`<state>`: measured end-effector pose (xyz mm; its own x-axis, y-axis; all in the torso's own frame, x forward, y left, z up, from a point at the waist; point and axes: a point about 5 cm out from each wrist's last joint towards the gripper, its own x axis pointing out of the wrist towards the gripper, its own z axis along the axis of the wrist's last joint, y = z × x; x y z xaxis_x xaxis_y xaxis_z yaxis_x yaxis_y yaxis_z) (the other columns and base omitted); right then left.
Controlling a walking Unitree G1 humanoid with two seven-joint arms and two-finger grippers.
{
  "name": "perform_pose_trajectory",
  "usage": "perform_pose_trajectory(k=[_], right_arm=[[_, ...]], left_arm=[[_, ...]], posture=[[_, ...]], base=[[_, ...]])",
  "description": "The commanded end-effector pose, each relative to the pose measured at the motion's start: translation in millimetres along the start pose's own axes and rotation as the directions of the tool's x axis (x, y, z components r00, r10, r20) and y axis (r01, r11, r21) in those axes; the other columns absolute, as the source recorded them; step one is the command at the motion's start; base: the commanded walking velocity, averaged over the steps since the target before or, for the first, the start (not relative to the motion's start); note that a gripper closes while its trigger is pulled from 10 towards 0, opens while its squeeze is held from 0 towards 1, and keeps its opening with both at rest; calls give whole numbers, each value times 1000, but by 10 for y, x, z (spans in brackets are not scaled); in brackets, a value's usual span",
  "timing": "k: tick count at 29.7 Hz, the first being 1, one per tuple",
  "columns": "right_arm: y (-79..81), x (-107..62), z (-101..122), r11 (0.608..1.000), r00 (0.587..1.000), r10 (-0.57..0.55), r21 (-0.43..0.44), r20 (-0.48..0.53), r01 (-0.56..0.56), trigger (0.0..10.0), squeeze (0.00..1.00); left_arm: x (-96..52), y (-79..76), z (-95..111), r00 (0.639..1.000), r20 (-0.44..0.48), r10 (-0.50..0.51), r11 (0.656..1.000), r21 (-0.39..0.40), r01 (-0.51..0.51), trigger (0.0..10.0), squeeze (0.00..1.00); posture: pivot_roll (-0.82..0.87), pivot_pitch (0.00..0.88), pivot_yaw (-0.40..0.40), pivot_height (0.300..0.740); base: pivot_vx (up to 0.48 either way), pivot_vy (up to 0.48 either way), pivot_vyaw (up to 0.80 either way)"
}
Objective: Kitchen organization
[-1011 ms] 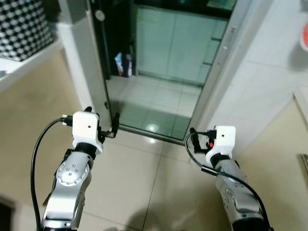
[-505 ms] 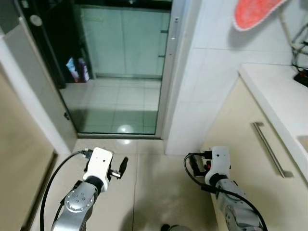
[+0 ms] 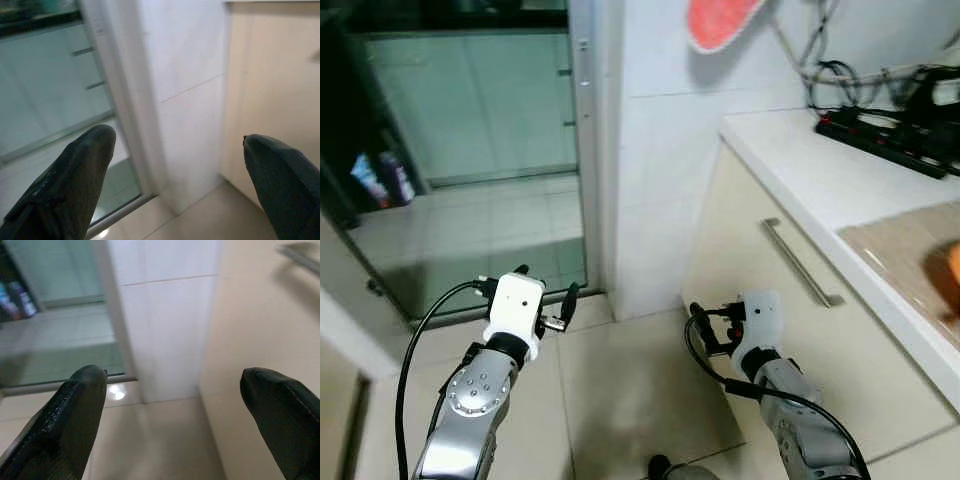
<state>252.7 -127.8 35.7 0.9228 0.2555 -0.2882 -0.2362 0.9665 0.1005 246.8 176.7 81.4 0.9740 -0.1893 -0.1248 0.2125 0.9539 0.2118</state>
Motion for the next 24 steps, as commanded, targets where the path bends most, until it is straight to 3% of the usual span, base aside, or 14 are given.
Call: perform_pose_trajectory(k=[1, 7, 24], right_arm=[[-24, -9, 4, 1000, 1000, 7, -6, 1, -7, 10000, 0], [-3, -4, -47, 999, 999, 35, -19, -31, -35, 10000, 0], [-50, -21, -75, 1000, 999, 9, -13, -35, -9, 10000, 0]], left_arm=[[21, -45, 44, 1000, 18, -24, 1000, 3, 24, 10000, 0], [17, -53, 38, 999, 14, -37, 999, -6, 37, 10000, 0], [54, -44, 68, 999, 28, -41, 999, -2, 41, 10000, 0]], posture=[[-26, 0, -15, 740], [-23, 0, -21, 740], [-23, 0, -20, 740]], base=[[0, 0, -769], [0, 40, -779], [0, 331, -779]])
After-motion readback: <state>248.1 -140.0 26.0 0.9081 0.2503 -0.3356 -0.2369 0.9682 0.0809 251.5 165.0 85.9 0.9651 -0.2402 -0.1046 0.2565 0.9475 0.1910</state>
